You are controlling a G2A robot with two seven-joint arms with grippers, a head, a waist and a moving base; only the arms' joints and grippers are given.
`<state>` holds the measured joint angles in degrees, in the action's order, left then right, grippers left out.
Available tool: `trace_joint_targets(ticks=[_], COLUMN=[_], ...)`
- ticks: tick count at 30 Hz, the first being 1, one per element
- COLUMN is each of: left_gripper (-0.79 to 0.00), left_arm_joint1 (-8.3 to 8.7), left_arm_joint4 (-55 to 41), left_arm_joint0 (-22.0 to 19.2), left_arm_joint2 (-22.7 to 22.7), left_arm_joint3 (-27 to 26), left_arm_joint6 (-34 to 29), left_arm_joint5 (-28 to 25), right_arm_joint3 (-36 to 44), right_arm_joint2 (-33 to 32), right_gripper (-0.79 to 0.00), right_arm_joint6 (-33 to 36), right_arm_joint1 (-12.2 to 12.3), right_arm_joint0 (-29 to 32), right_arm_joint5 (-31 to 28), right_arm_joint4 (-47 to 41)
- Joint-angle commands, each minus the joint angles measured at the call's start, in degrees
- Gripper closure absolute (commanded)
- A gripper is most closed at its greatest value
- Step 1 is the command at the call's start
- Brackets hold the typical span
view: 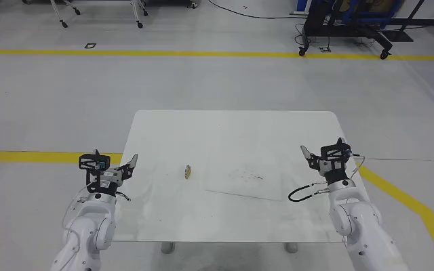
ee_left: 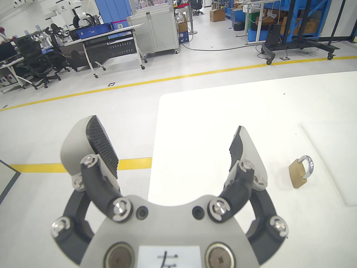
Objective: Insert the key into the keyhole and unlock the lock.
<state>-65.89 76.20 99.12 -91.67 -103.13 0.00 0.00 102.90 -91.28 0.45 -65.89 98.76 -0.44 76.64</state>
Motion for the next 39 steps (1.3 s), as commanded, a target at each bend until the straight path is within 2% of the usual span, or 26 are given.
trace_joint_targets(ticks=[1,9,15,18,23,25,26,27,34,39], left_gripper=[-0.785,-0.785,-0.785,-0.785,-0.785,-0.785,-0.785,-0.785,-0.785,-0.785], left_arm_joint1=[0.0,0.0,0.0,0.0,0.0,0.0,0.0,0.0,0.0,0.0], left_arm_joint4=[0.0,0.0,0.0,0.0,0.0,0.0,0.0,0.0,0.0,0.0], left_arm_joint0=[0.0,0.0,0.0,0.0,0.0,0.0,0.0,0.0,0.0,0.0], left_arm_joint2=[0.0,0.0,0.0,0.0,0.0,0.0,0.0,0.0,0.0,0.0], left_arm_joint3=[0.0,0.0,0.0,0.0,0.0,0.0,0.0,0.0,0.0,0.0], left_arm_joint6=[0.0,0.0,0.0,0.0,0.0,0.0,0.0,0.0,0.0,0.0], left_arm_joint5=[0.0,0.0,0.0,0.0,0.0,0.0,0.0,0.0,0.0,0.0], right_arm_joint3=[-0.95,-5.99,-10.48,-12.83,-16.46,-18.11,-18.78,-19.36,-22.43,-23.48], right_arm_joint2=[1.93,9.62,11.21,11.73,14.77,15.42,15.64,15.74,17.27,18.2], right_gripper=[-0.785,-0.785,-0.785,-0.785,-0.785,-0.622,-0.465,-0.394,-0.299,-0.188], right_arm_joint6=[2.37,8.98,11.51,13.07,16.46,16.25,15.89,15.55,16.45,17.06], right_arm_joint1=[0.03,-0.17,0.33,0.66,0.65,0.57,0.56,0.59,0.7,0.78], right_arm_joint0=[-1.81,-9.78,-13.5,-14.95,-16.94,-17.72,-18.09,-18.44,-20.72,-21.61], right_arm_joint5=[-2.29,-13.54,-28.72,-34.53,-35.65,-36.14,-36.87,-37.68,-40.64,-41.23], right_arm_joint4=[2.55,6.12,3.42,3.44,7.44,6.85,6.33,5.98,6.04,6.71])
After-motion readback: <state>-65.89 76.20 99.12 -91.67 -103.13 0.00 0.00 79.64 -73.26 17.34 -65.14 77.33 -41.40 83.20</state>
